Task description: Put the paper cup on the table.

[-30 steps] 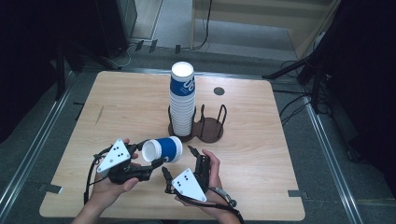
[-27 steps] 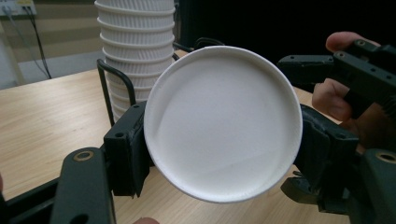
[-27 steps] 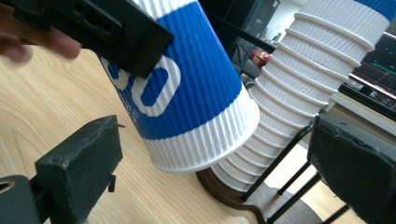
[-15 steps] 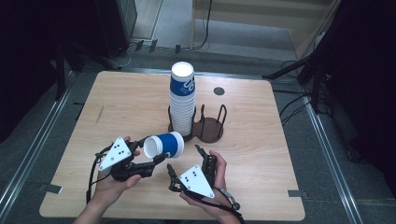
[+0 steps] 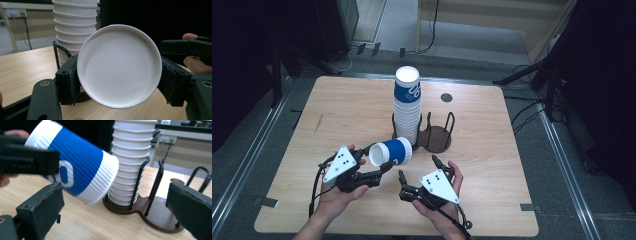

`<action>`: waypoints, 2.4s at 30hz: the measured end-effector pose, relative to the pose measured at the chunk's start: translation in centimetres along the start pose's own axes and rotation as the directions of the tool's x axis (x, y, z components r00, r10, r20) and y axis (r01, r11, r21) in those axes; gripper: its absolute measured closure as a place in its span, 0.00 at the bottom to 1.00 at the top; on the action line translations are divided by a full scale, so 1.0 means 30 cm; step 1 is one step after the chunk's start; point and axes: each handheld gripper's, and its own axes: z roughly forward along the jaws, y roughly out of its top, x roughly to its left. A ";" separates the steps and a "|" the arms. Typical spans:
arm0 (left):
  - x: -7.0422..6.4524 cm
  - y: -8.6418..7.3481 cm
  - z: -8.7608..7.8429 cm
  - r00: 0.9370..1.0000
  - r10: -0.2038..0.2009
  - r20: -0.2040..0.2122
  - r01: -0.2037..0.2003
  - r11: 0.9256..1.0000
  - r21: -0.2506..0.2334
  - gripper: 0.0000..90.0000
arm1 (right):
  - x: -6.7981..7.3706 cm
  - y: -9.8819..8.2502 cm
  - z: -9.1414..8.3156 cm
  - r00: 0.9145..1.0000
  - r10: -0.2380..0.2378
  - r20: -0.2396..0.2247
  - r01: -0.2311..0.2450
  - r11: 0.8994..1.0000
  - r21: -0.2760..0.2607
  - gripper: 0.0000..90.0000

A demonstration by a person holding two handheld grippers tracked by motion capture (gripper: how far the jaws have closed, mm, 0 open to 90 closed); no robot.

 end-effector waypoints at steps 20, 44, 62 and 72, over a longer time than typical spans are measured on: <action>-0.008 -0.014 0.023 1.000 -0.006 -0.027 0.005 0.998 -0.055 0.32 | -0.034 0.032 -0.007 0.932 0.359 0.046 -0.360 0.933 0.013 0.00; -0.027 -0.037 0.042 1.000 0.000 -0.027 -0.003 0.996 -0.088 0.32 | -0.017 0.005 -0.001 0.578 0.815 0.033 -0.816 0.578 0.022 0.00; -0.049 -0.051 0.051 1.000 0.016 -0.008 -0.017 0.993 -0.118 0.32 | -0.032 0.006 0.014 0.227 0.973 0.039 -0.973 0.225 0.047 0.00; -0.063 -0.060 0.058 1.000 0.028 0.000 -0.028 0.992 -0.126 0.32 | -0.027 0.015 0.030 0.099 0.995 0.021 -0.992 0.097 0.075 0.00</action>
